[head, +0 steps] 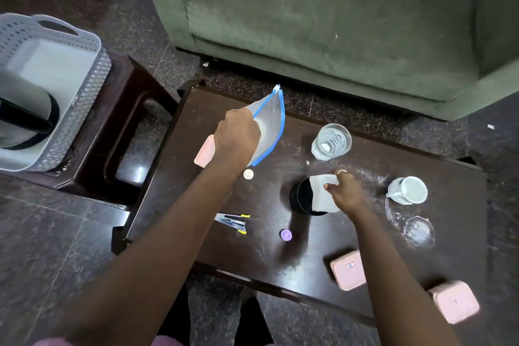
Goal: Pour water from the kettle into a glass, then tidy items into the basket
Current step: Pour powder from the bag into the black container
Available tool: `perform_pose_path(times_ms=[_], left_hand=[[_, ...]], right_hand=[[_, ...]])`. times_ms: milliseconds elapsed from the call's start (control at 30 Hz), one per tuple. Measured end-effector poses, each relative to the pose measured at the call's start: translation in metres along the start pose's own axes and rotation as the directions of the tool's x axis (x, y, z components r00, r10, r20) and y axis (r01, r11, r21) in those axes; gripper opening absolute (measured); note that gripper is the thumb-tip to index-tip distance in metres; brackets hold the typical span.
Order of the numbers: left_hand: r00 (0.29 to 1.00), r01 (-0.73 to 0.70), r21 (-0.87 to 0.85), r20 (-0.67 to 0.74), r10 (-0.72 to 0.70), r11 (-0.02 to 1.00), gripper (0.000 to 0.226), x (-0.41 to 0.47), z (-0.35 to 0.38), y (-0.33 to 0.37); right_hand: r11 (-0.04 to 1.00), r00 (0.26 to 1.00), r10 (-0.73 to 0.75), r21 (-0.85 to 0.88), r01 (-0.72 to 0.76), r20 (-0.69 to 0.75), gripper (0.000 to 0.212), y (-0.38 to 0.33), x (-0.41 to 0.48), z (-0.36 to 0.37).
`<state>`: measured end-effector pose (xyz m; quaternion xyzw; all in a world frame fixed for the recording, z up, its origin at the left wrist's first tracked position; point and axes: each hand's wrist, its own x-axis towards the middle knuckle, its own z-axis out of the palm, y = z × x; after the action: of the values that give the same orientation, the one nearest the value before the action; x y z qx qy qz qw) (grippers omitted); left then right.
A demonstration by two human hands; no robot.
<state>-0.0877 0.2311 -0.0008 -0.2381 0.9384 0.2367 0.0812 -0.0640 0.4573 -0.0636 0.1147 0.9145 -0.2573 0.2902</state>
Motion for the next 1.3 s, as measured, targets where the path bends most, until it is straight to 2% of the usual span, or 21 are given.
perform_pose_path(times_ms=[200,400,633,867,1067,1300], left_hand=[[1.0,-0.003,-0.024,0.015,0.003,1.0,0.016,0.003,0.0,-0.003],[1.0,0.005,-0.041,0.017,-0.004,0.999,0.019,0.005,0.001,-0.003],[1.0,-0.015,-0.032,0.019,0.016,0.999,0.017,0.005,0.0,-0.004],[1.0,-0.014,-0.042,0.0,0.014,0.999,0.017,0.005,-0.001,-0.01],[1.0,-0.01,-0.057,-0.009,0.01,0.998,0.019,0.005,-0.002,-0.014],[1.0,-0.004,-0.062,0.007,0.004,0.998,0.018,0.005,-0.004,-0.017]], right_hand=[[0.988,0.998,0.044,-0.15,-0.038,0.038,0.04,-0.007,0.006,0.009],[0.96,0.993,0.091,-0.274,-0.067,0.076,0.041,-0.016,0.002,0.023],[0.903,0.977,0.157,-0.379,-0.202,-0.147,0.031,-0.017,-0.003,0.034],[0.826,0.985,0.086,-0.543,-0.154,-0.148,0.029,-0.016,-0.002,0.046],[0.843,0.98,0.081,-0.511,-0.166,-0.184,0.022,-0.012,-0.001,0.044],[0.834,0.978,0.099,-0.521,-0.181,-0.181,0.028,-0.014,-0.001,0.053]])
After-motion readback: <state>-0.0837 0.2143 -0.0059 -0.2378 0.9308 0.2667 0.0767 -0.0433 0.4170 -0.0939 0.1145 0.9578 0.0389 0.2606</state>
